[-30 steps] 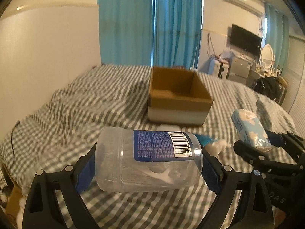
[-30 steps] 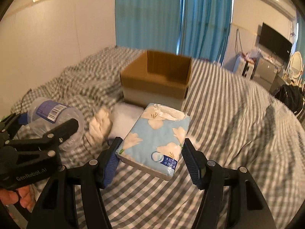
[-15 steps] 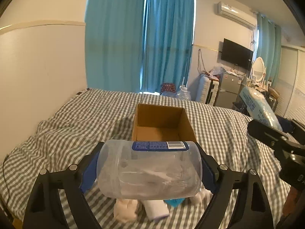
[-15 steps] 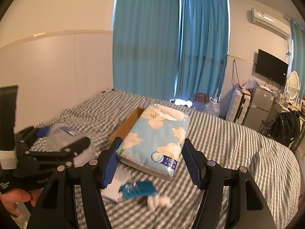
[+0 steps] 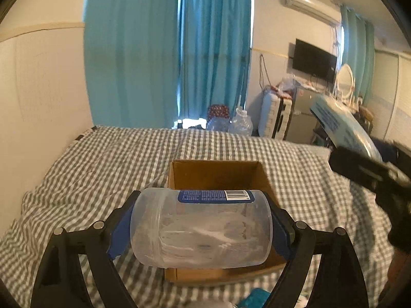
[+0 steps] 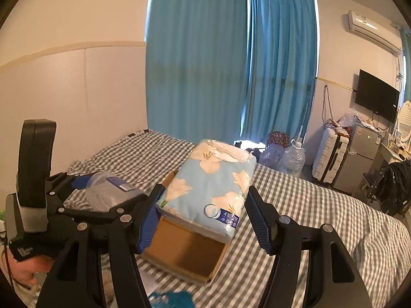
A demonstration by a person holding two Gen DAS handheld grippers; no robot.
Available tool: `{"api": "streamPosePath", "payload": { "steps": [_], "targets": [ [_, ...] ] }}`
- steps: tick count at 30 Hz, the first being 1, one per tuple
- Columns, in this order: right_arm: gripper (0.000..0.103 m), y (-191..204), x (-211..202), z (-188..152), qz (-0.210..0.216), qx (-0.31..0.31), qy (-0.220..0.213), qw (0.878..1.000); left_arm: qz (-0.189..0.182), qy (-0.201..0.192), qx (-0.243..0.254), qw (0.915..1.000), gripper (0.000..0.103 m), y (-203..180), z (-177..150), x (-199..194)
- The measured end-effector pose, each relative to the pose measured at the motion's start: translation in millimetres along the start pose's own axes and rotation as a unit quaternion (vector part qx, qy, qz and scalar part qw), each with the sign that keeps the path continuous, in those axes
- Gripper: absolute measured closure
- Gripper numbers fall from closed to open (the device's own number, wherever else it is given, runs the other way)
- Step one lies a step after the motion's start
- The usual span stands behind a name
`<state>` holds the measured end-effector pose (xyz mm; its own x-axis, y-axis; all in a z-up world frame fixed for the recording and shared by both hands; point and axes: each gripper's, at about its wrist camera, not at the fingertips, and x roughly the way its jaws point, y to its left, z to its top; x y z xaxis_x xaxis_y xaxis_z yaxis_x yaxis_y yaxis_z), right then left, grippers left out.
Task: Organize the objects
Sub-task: 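Carry the jar and tissue pack to the box and release both inside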
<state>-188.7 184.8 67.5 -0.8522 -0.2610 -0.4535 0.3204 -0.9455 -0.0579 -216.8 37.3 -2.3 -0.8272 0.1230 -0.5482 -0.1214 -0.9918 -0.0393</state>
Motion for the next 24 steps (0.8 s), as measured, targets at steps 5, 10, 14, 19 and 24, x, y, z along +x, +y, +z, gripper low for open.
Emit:
{"api": "streamPosePath", "payload": {
  "steps": [5,10,14,19,24],
  "targets": [
    [0.040,-15,61,1,0.015,0.018,0.028,0.999,-0.018,0.037,0.003,0.9991,0.014,4,-9,49],
    [0.040,-18,117,-15,0.008,0.022,0.060,0.998,-0.011,0.051,0.039,0.9979,0.014,-4,-18,71],
    [0.040,-26,149,-30,0.013,0.048,0.082,0.995,-0.016,0.062,0.043,0.9971,0.014,-10,-23,81],
    [0.040,-25,163,-42,0.014,0.053,0.098,0.994,-0.017,0.063,0.041,0.9970,0.013,-8,-27,89],
    [0.034,-24,168,-50,0.016,0.059,0.111,0.992,-0.021,0.071,0.025,0.9970,0.012,-10,-29,90]
  ]
}}
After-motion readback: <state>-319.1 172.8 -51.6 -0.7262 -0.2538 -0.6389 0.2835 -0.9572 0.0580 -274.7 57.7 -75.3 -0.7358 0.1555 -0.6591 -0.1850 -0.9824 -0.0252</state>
